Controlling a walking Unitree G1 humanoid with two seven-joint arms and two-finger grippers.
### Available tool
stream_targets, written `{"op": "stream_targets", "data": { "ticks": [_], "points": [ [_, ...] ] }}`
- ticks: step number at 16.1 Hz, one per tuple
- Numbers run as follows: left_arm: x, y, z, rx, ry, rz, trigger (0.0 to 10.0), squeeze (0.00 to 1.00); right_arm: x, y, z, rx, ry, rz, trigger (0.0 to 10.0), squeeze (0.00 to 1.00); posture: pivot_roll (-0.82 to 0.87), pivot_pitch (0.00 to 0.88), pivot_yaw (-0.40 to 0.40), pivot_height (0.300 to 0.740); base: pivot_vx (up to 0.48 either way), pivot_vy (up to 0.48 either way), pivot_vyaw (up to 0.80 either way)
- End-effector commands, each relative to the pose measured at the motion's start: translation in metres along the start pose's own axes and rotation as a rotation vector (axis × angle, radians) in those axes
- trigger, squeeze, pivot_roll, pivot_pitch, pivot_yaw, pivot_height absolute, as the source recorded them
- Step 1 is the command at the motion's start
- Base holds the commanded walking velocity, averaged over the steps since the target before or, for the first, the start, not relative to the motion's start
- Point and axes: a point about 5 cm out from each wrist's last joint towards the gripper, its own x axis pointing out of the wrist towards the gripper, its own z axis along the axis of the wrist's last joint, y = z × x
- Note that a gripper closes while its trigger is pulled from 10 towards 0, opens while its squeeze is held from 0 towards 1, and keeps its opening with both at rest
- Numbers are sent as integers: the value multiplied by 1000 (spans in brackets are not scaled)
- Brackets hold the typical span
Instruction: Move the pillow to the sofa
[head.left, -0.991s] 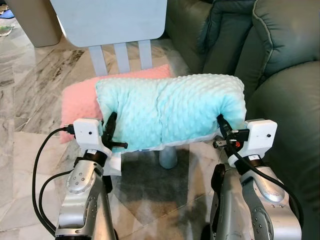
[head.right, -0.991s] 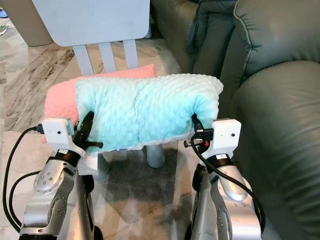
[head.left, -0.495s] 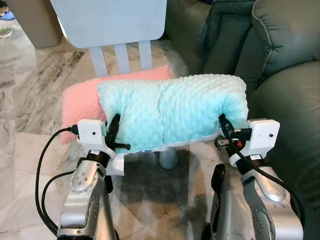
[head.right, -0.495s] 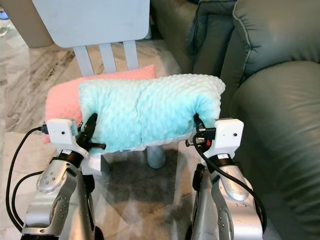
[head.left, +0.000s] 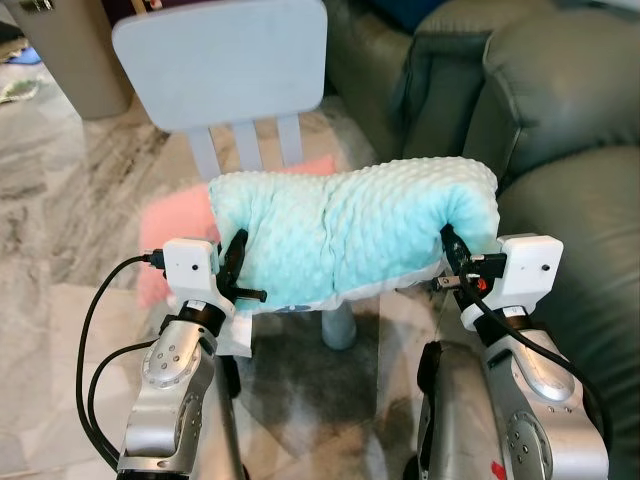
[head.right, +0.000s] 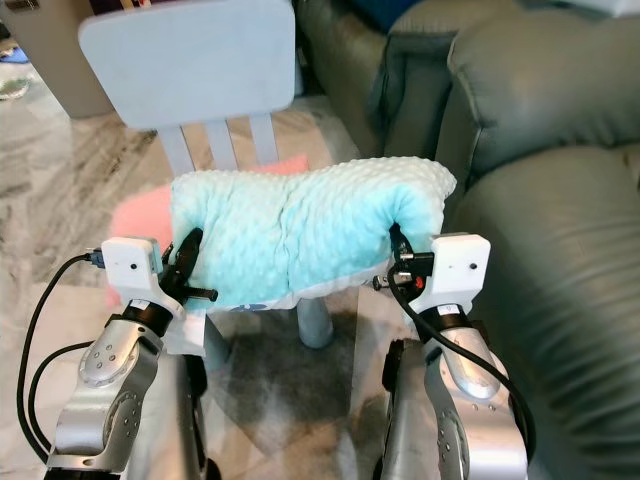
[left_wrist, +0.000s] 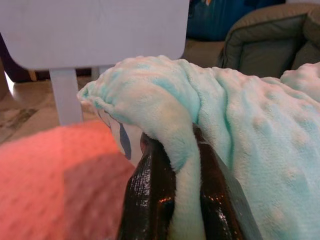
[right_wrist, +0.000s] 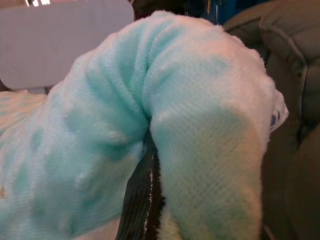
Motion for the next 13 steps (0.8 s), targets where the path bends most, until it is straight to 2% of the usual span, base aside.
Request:
{"op": "stream_targets", "data": {
  "ticks": [1, 9, 13],
  "points": [
    [1, 1, 5, 10, -14, -7, 10000, 0, 2, 3, 7, 7, -32, 8, 10000, 0, -174, 57, 62, 477, 0, 0, 0],
    [4, -1, 4, 50, -25, -4, 10000, 0, 6, 3, 10, 5, -46, 7, 10000, 0, -184, 52, 61, 554, 0, 0, 0],
    [8, 3, 2, 107, -28, 71, 10000, 0, 8, 3, 13, 5, -57, 6, 10000, 0, -188, 48, 62, 597, 0, 0, 0]
  ]
}}
